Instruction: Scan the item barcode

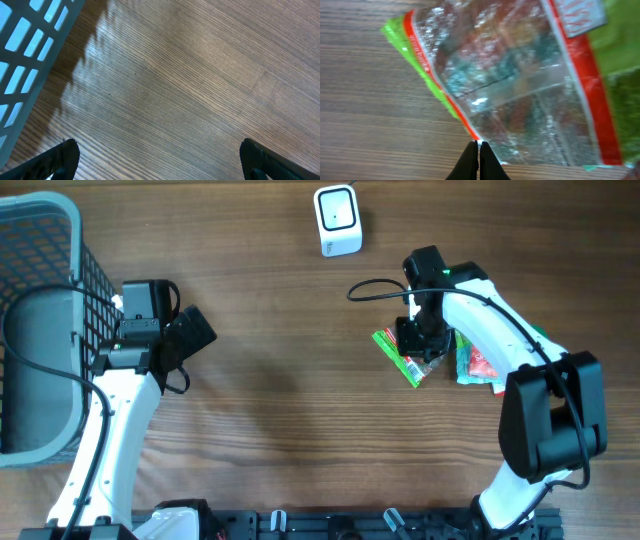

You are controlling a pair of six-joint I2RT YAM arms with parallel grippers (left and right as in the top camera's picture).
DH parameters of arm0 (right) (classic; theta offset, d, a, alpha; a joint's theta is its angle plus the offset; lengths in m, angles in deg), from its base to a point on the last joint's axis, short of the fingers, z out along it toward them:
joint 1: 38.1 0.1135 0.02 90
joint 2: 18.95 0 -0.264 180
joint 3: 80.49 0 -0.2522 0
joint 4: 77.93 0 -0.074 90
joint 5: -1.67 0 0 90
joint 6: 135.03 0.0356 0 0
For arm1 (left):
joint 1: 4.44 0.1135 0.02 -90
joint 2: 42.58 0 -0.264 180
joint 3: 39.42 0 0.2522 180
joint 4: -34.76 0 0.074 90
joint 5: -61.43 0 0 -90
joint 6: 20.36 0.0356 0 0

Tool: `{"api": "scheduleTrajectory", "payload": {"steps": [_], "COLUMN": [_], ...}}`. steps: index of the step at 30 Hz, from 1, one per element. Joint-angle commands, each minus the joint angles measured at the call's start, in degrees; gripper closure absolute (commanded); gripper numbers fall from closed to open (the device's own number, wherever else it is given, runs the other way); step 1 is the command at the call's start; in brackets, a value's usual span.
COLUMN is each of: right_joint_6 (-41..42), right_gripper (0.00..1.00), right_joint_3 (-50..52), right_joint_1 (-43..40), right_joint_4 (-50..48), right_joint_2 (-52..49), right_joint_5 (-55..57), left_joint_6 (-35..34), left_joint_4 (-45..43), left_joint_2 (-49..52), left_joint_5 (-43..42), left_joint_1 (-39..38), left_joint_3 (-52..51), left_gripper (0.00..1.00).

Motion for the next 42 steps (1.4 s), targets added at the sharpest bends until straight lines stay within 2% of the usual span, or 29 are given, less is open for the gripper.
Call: {"api": "scheduleTrajectory", "payload": {"steps": [1,5,9,17,23,28,34,38,42], "right_joint_6": [0.7,3.2,12.8,13.2,12.4,3.7,3.1,2.6,2.5], "right_gripper": [0.95,0.96,0.96,0.96,0.96,0.96,0.96,0.96,0.96], "right_joint_3": [0.0,0.0,0.9,5.6,7.1,7.1,7.1,7.1,7.1], "right_joint_1": [0.2,0.1,0.2,0.5,0.5,0.5,0.5,0.5,0.5], "right_joint_4": [-1.5,-8.4,-14.6,-22.9,-16.2,-10.6,-4.1,-4.5,-7.7], "right_joint_2": [0.9,0.9,0.9,-1.1,-1.1,-1.1,-1.1,-1.1,-1.1], "right_joint_5": [-2.2,-12.7,-12.9,-11.6,-2.5,-0.7,10.1,3.5,-9.1], "left_joint_6": [0.3,0.2,0.3,0.3,0.2,0.3,0.3,0.3,0.3], "left_joint_4": [-0.1,-0.1,-0.1,-0.1,-0.1,-0.1,-0.1,-0.1,-0.1], "left_joint_2": [-0.4,-0.4,-0.4,-0.4,-0.4,-0.4,-0.4,-0.4,-0.4], "left_joint_5": [0.7,0.7,0.7,0.7,0.7,0.7,0.7,0.7,0.7], "left_joint_1": [0.3,0.3,0.3,0.3,0.3,0.3,0.3,0.3,0.3], "left_joint_3": [0.3,0.3,0.3,0.3,0.3,0.3,0.3,0.3,0.3], "left_gripper": [0.0,0.0,0.0,0.0,0.0,0.0,0.0,0.0,0.0]}}
